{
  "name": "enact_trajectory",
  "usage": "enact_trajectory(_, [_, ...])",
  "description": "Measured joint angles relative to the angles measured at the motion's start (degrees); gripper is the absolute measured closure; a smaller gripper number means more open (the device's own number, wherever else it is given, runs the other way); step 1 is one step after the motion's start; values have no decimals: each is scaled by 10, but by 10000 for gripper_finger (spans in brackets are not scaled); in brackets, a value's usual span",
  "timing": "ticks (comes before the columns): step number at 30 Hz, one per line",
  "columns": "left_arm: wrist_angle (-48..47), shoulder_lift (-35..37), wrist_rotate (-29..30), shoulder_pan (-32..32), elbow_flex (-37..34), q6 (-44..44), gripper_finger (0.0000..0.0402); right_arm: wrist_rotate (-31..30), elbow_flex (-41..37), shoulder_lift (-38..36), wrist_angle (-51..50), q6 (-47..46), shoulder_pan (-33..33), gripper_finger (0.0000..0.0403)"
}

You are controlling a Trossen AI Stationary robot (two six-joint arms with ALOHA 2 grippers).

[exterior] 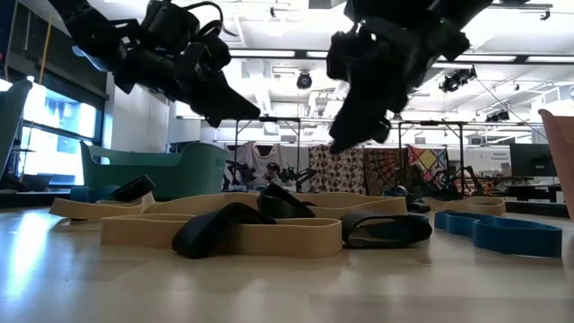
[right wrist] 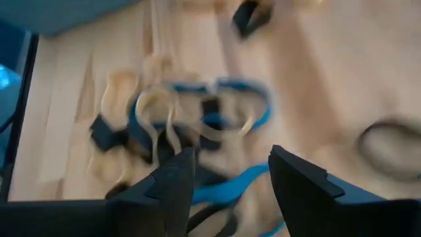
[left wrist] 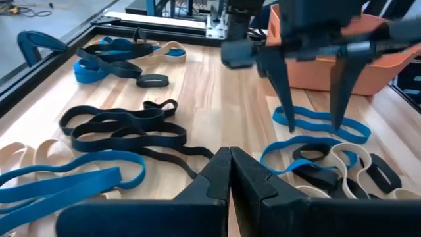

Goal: Sort rubber bands into baskets
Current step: Put the black rubber band into the orange bin

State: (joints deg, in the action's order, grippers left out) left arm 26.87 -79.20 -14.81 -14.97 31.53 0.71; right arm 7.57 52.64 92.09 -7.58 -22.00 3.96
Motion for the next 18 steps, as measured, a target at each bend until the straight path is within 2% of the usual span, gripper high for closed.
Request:
enact_trajectory(7, [0, 0, 0, 15, 0, -11, 401, -8, 0, 44, -6, -66, 53, 225])
enact_trajectory(18, [0, 0, 3, 36, 0, -16, 401, -100, -1, 63, -58, -78, 67, 277])
